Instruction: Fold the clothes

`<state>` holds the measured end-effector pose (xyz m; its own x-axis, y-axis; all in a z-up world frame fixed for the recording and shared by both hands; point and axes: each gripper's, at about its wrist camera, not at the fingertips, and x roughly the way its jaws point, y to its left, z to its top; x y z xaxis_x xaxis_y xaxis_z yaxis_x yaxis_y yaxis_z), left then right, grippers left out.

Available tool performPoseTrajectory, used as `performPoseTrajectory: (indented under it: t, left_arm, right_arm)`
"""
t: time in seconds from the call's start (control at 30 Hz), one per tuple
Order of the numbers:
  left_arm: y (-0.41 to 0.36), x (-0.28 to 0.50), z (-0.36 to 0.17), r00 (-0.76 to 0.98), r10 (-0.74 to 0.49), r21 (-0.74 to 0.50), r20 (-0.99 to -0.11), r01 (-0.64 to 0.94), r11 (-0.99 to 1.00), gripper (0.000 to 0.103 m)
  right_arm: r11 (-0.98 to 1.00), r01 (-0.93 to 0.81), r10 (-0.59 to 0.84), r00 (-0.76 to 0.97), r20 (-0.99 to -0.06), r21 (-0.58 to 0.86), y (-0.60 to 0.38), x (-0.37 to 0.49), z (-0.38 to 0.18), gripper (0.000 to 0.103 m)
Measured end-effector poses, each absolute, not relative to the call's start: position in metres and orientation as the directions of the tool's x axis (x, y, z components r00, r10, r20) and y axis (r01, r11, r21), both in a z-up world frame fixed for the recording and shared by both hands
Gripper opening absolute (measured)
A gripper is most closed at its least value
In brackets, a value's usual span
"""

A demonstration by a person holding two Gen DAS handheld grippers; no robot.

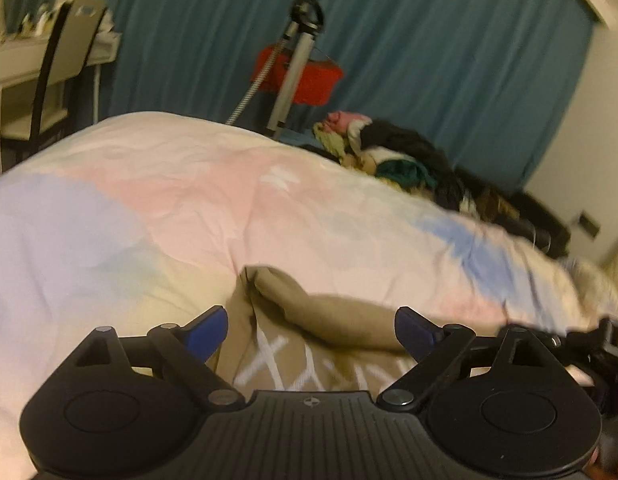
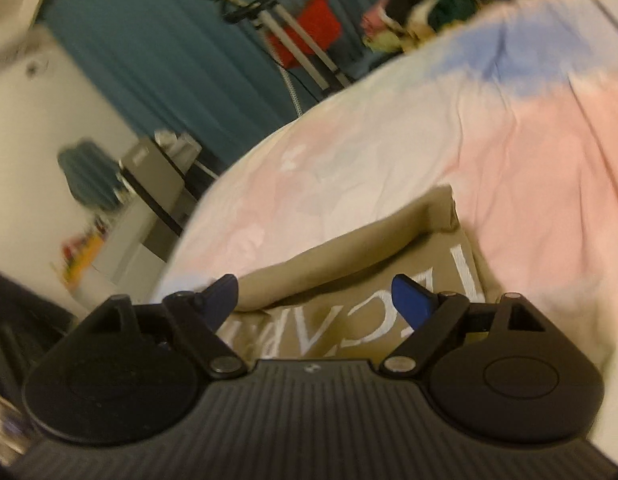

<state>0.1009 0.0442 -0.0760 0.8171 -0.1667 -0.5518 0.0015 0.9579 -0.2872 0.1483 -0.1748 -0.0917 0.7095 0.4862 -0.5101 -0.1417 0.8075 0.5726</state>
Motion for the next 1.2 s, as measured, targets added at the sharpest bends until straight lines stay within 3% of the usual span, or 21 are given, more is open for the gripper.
performPoseTrajectory:
  t: [0.03, 0.1, 0.17, 0.27, 0.7, 0.93, 1.2]
  left_arm:
    - [0.040, 0.102, -0.078, 0.812, -0.160, -0.261, -0.561, 0.010, 0.965, 0.092]
    - [0.032, 0.105, -0.084, 0.799, -0.141, -0.205, -0.585, 0.023, 0.979, 0.092]
    - [0.029, 0.114, -0.094, 0.780, -0.106, -0.155, -0.617, 0.012, 0.988, 0.092]
    - [0.034, 0.125, -0.108, 0.758, -0.059, -0.116, -0.650, -0.023, 0.993, 0.092]
    - [0.037, 0.146, -0.116, 0.760, -0.032, -0.126, -0.650, -0.066, 0.990, 0.092]
    - [0.021, 0.104, -0.103, 0.777, -0.067, -0.112, -0.625, -0.004, 0.994, 0.092]
    - [0.022, 0.093, -0.121, 0.731, -0.094, -0.163, -0.676, -0.024, 0.986, 0.092]
  right_arm:
    - [0.832, -0.152, 0.471, 0.701, -0.535, 0.533, -0.169, 0.151, -0.093, 0.067]
    - [0.876, -0.163, 0.435, 0.676, -0.596, 0.454, -0.160, 0.157, -0.099, 0.060]
    - [0.899, -0.159, 0.405, 0.657, -0.636, 0.407, -0.155, 0.162, -0.106, 0.043]
    - [0.919, -0.148, 0.367, 0.659, -0.656, 0.366, -0.153, 0.163, -0.116, 0.033]
    - [0.926, -0.075, 0.294, 0.761, -0.579, 0.371, -0.146, 0.197, -0.136, 0.033]
    - [0.950, -0.102, 0.267, 0.759, -0.594, 0.295, -0.141, 0.161, -0.124, 0.031]
    - [0.955, -0.107, 0.263, 0.738, -0.622, 0.277, -0.139, 0.149, -0.136, 0.031]
